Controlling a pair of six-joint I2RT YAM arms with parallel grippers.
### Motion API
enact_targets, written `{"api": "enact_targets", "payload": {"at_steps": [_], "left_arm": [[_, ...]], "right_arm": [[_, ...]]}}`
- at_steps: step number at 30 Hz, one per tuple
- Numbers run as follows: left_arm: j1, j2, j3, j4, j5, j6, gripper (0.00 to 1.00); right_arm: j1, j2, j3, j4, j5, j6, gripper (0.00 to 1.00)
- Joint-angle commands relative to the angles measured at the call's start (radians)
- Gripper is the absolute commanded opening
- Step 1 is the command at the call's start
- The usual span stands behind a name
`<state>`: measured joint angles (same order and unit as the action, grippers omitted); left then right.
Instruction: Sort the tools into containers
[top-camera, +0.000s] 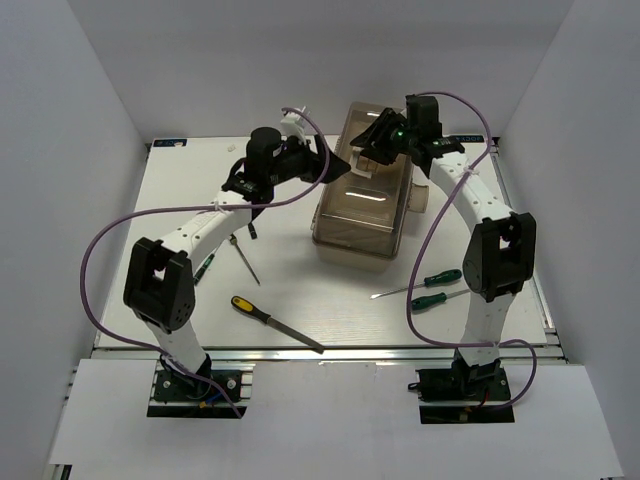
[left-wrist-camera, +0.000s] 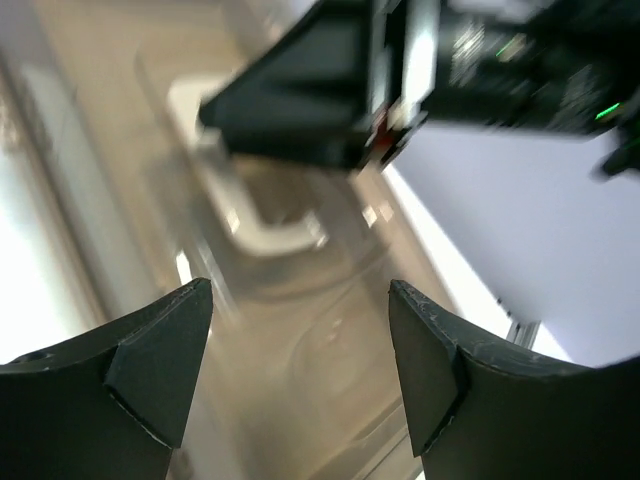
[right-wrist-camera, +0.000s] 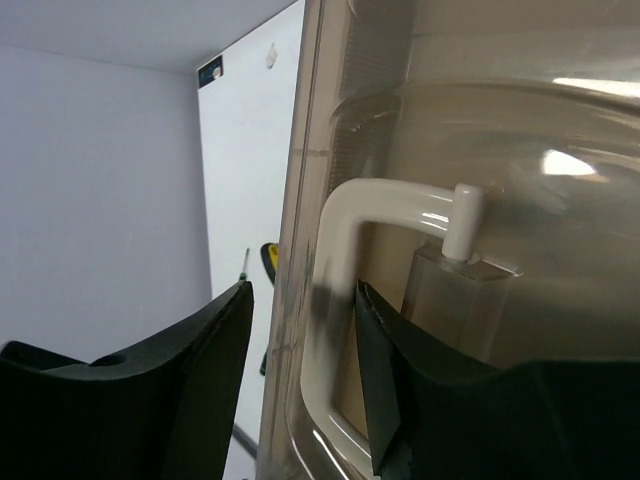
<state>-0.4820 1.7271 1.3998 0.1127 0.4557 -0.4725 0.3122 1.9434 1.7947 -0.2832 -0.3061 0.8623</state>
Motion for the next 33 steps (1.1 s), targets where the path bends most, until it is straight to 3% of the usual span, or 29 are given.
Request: {"api": "enact_targets", "payload": {"at_steps": [1,11,33], "left_arm": [[-0.006,0.015,0.079,0.018,0.018,-0.012,0.80],[-0.007,0.123,0.168,-0.042,0.043,-0.044,0.77],[-0.023,0.218,0.226,0.018,0.097,-0.103,0.75]], "right_arm": [[-0.007,-0.020,-0.015,0.056,-0.134,0.058,0.51],[-0.027,-0.055,-0.054,0.141,-0.225,0.129,0.49],[-0.038,-0.090,-0.077,0.176,-0.269,0.167,0.47]]}}
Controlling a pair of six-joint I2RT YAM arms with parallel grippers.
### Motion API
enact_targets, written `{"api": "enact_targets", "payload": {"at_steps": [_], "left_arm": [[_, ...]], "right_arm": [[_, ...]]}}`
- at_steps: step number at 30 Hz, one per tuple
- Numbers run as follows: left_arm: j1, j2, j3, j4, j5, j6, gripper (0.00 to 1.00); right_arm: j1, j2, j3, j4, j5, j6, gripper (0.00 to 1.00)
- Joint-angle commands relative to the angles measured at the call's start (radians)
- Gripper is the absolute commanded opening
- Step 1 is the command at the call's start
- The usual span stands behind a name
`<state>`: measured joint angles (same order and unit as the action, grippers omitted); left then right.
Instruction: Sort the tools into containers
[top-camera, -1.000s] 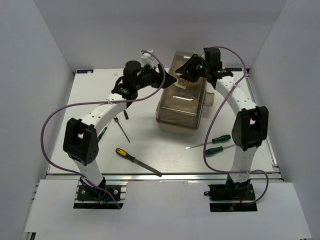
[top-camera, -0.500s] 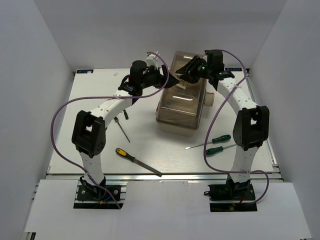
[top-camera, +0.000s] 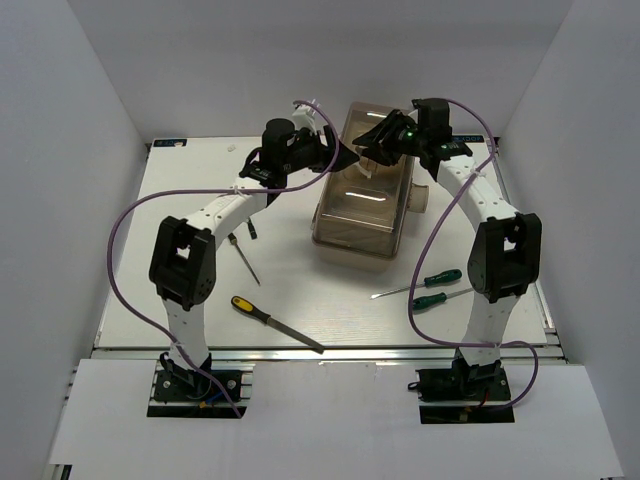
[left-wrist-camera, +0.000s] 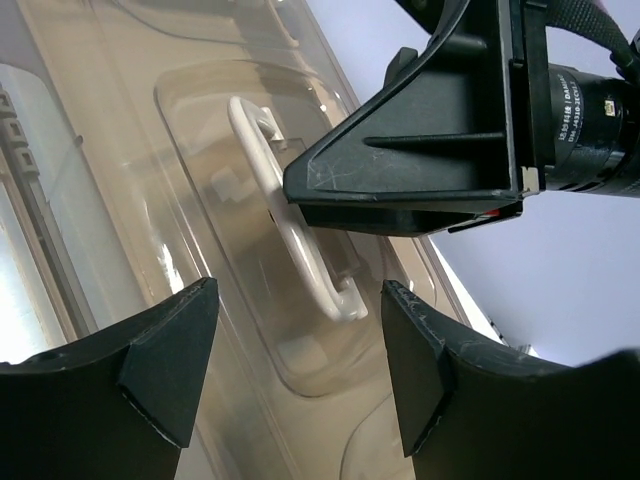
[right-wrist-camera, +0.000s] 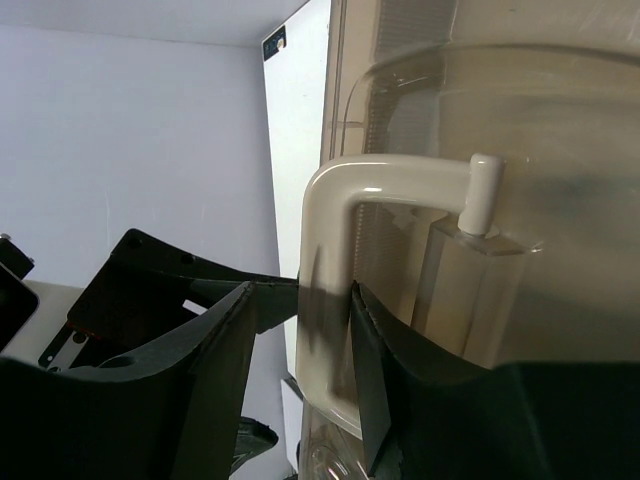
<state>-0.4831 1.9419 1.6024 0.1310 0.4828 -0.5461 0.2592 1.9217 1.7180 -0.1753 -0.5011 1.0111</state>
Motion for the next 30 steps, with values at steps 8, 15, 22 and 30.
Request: {"api": "enact_targets", "payload": {"at_steps": [8,15,22,30], "left_arm": [[-0.046,0.041,0.080,0.006,0.103,-0.041,0.71],[-0.068,0.066,0.096,-0.053,0.079,-0.040,0.55],[-0.071,0.107,0.151,-0.125,-0.048,-0.046,0.45],[-0.078,0.163,0.249,-0.202,-0.183,-0.094,0.38]], "right_arm": [[0.012,-0.072,-0.024,0.069,-0.071,0.012,0.47],[0.009,-0.078,-0.031,0.077,-0.074,0.011,0.47],[0.009,-0.118,-0.035,0.056,-0.042,-0.202,0.62],[-0.073,-0.256,-0.130,-0.059,0.090,-0.436,0.63]]}}
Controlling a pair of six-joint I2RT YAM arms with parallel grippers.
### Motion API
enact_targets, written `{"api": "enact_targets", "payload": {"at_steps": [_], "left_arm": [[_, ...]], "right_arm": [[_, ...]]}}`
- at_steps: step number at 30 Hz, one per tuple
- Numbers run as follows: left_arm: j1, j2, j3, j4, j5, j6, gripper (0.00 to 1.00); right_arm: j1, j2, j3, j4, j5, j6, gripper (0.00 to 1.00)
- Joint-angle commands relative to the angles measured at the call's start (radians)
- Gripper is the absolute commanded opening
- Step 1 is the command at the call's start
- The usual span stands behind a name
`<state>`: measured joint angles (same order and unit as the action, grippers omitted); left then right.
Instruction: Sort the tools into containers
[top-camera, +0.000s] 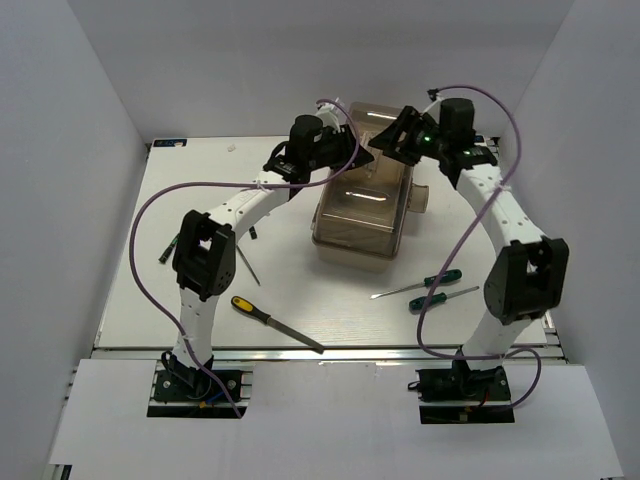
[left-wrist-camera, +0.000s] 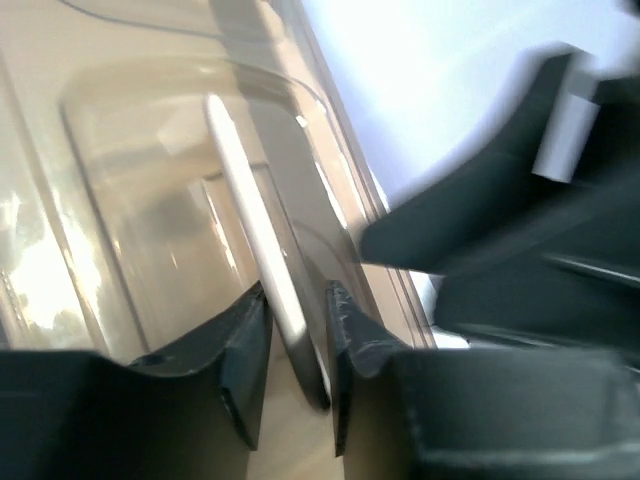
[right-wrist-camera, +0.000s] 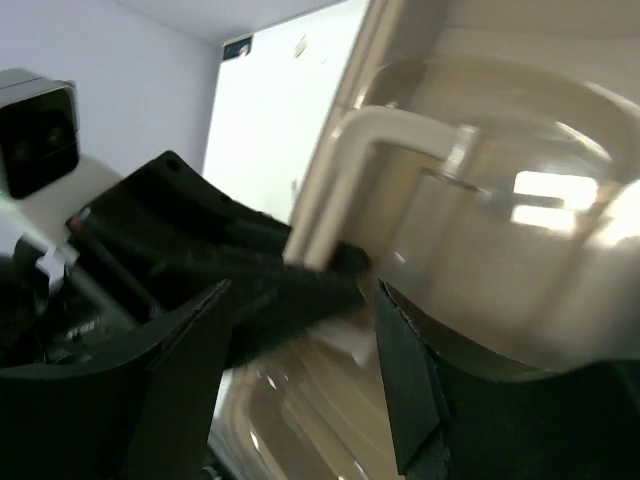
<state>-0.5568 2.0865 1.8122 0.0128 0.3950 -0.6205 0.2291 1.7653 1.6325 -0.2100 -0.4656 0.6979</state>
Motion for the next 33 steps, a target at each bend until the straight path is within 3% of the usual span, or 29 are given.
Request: {"api": "enact_targets", "payload": {"at_steps": [1,7,12,18,26,33], "left_arm": [[-0.006,0.020,0.056,-0.089,-0.119,-0.025,0.33],[-0.012,0.017,0.102,-0.142,-0.170,-0.034,0.22],[-0.011,-0.023,0.151,-0.060,-0.142,-0.073,0.00],[-0.003,-0.046,0.276,-0.044,-0.214,-0.142,0.00],[0.057,-0.118,0.190,0.062,-0.223,-0.263,0.00],[0.086,-0.131,0.104,0.153,-0.179,-0.361,0.00]], "right_arm": [[-0.080,-0.115,-0.063,-0.026,0.062,-0.132,0.63],[-0.215,-0.216,-0.210,-0.003,0.081,-0.182,0.65],[-0.300,-0.276,-0.336,0.014,0.093,-0.236,0.66],[-0.300,-0.303,-0.444,0.029,0.137,-0.327,0.66],[-0.287,-0.254,-0.470,-0.035,0.091,-0.321,0.65],[-0.176,-0.201,-0.467,-0.074,0.079,-0.270,0.62]]}}
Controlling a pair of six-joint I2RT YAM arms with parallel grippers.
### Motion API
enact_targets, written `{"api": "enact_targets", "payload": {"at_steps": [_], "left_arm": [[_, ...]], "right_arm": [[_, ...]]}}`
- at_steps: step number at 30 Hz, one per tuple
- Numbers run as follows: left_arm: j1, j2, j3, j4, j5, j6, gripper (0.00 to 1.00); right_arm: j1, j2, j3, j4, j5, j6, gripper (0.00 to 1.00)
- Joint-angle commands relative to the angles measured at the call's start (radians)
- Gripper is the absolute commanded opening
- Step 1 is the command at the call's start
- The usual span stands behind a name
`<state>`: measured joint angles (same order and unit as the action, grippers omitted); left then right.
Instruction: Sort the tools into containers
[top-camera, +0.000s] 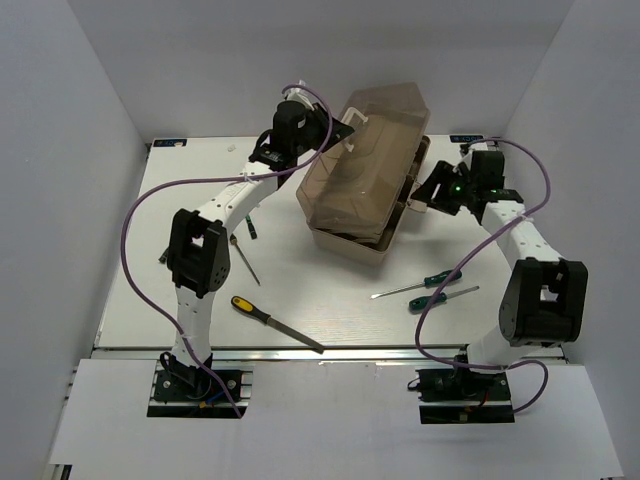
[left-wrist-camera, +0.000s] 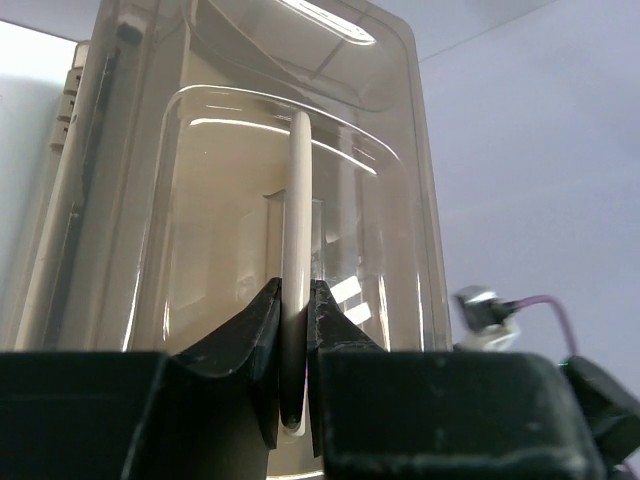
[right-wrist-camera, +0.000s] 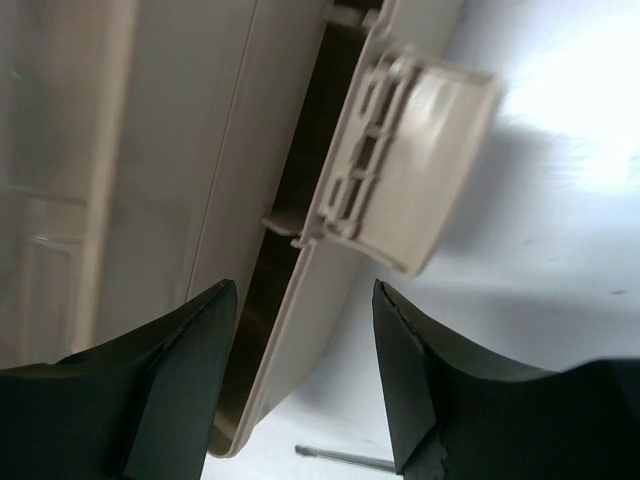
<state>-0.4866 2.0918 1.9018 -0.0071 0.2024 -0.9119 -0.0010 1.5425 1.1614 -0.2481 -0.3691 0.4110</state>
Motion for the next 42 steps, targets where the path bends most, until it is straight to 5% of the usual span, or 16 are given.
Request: {"api": "enact_targets", "payload": {"at_steps": [1,11,14,18,28,40,42], "left_arm": [[0.016,-0.133,0.019,0.174,0.017,-0.074,0.00],[0.049,-0.139,-0.030,0.248,0.054,-0.148,0.00],[0.072,-0.151,-0.056,0.269,0.071,-0.168,0.00],[0.141,-0.199,-0.125,0.308,0.109,-0.209,0.00],[0.299,-0.295,-0.328,0.276,0.186,-0.153,0.00],[0.306,-0.239,-0.454,0.266,0.256,-0.062,0.01],[0.304,-0.225,-0.429,0.225,0.269,-0.025,0.07]], "right_arm": [[0.067,0.036,0.009,-0.052,-0.011,0.026,0.62],[0.176,0.131,0.004,-0.099,0.067,0.143,0.56],[0.187,0.151,0.008,-0.097,0.104,0.158,0.42],[0.185,0.146,0.021,-0.102,0.185,0.128,0.01],[0.055,0.162,0.115,-0.068,0.249,-0.015,0.00],[-0.060,0.220,0.138,-0.025,0.225,-0.159,0.00],[-0.065,0.237,0.161,-0.028,0.216,-0.184,0.08]]}}
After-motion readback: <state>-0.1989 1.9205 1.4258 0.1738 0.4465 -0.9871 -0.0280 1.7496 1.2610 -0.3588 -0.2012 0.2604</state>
